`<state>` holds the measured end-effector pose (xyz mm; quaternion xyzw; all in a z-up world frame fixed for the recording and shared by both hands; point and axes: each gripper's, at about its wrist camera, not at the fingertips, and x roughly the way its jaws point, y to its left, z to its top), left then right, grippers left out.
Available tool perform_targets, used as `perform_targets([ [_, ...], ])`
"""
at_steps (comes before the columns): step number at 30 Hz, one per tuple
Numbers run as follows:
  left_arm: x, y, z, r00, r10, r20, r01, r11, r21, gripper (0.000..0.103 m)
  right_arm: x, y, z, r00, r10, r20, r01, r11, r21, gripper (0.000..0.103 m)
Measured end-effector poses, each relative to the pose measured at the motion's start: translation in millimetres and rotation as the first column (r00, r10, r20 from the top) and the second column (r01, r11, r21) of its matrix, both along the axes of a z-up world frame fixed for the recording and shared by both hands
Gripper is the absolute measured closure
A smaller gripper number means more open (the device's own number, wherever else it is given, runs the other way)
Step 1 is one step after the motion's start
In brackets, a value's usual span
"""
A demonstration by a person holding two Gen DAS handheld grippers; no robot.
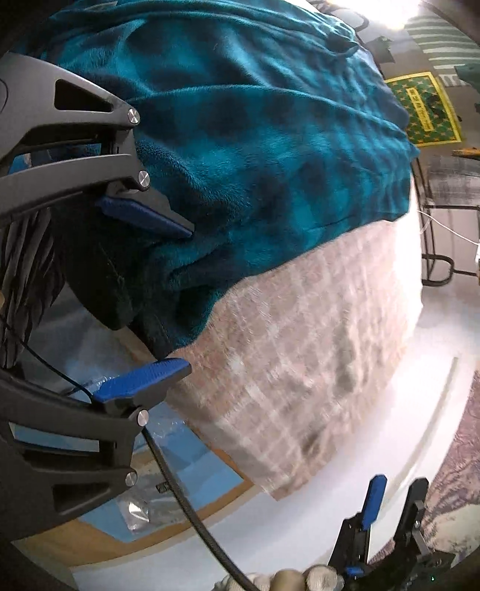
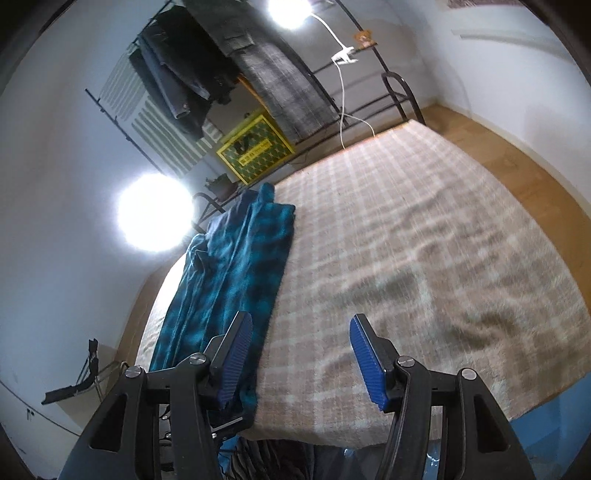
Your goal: Fold large clothes
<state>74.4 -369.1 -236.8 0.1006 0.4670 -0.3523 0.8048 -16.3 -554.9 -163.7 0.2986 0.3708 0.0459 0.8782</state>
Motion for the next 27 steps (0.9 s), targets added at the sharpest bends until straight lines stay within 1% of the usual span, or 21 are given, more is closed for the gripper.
perform_targets([
  [3,-1.8,-3.8,-2.5,0.999,-0.008,0.036,0.008,1.0,0.011,0.033,2.8,1.0,-9.1,1.0,0.001,-0.013,-0.001,1.0,0.018,0.044],
  [4,-2.4,-4.5,-2.8,0.999,-0.013,0.048,0.012,1.0,0.018,0.035,4.2,1.3,-11.1,1.0,0.004,-0.015,-0.004,1.0,0.02,0.044],
  [6,-1.4,-3.8,-2.8,0.998,-0.017,0.065,0.016,1.0,0.018,0.052,8.4,3.0,-14.1,1.0,0.015,-0.018,-0.015,1.0,0.022,0.044],
  [7,1.2,-2.0,-2.2,0.998,-0.015,0.057,0.014,1.0,0.01,0.068,11.8,4.3,-15.4,1.0,0.021,-0.019,-0.021,1.0,0.022,0.044],
  [8,5.1,1.5,-0.7,0.999,-0.002,0.04,0.002,1.0,-0.006,0.082,15.9,5.6,-16.4,0.999,0.028,-0.018,-0.028,0.999,0.023,0.044],
  [9,9.0,5.5,1.2,1.0,0.014,0.019,-0.014,1.0,-0.024,0.087,21.0,7.0,-17.4,0.999,0.035,-0.015,-0.034,0.999,0.024,0.044],
  [10,13.3,11.6,4.1,0.999,0.033,-0.012,-0.034,0.998,-0.057,0.09,25.7,6.9,-19.2,0.999,0.039,-0.012,-0.038,0.999,0.026,0.044],
  [11,16.9,19.8,8.5,0.997,0.059,-0.051,-0.064,0.993,-0.098,0.092,34.1,8.4,-21.3,0.999,0.045,-0.008,-0.044,0.998,0.034,0.044],
  [13,18.7,34.1,19.7,0.992,0.092,-0.09,-0.107,0.979,-0.171,0.092,49.8,12.0,-25.4,0.999,0.054,-0.003,-0.054,0.997,0.054,0.044],
  [14,18.0,43.2,27.6,0.988,0.111,-0.106,-0.132,0.968,-0.215,0.092,58.7,14.5,-28.6,0.998,0.061,-0.002,-0.061,0.996,0.061,0.044],
  [17,15.7,61.8,46.6,0.98,0.152,-0.128,-0.185,0.937,-0.298,0.092,91.1,26.3,-41.7,0.996,0.089,-0.018,-0.088,0.994,0.061,0.044],
  [19,15.1,69.7,55.0,0.977,0.165,-0.136,-0.202,0.921,-0.332,0.092,115.2,35.5,-53.9,0.993,0.114,-0.032,-0.111,0.991,0.071,0.043],
  [21,15.5,75.4,59.8,0.973,0.172,-0.152,-0.217,0.909,-0.356,0.093,139.3,43.9,-68.4,0.991,0.124,-0.053,-0.118,0.988,0.1,0.042],
  [24,15.6,77.2,60.0,0.971,0.172,-0.165,-0.222,0.905,-0.362,0.093,179.4,54.4,-93.9,0.988,0.129,-0.079,-0.113,0.975,0.191,0.041],
  [27,13.9,79.5,59.5,0.97,0.172,-0.171,-0.225,0.902,-0.369,0.093,211.7,63.1,-114.3,0.987,0.119,-0.105,-0.091,0.965,0.245,0.041],
])
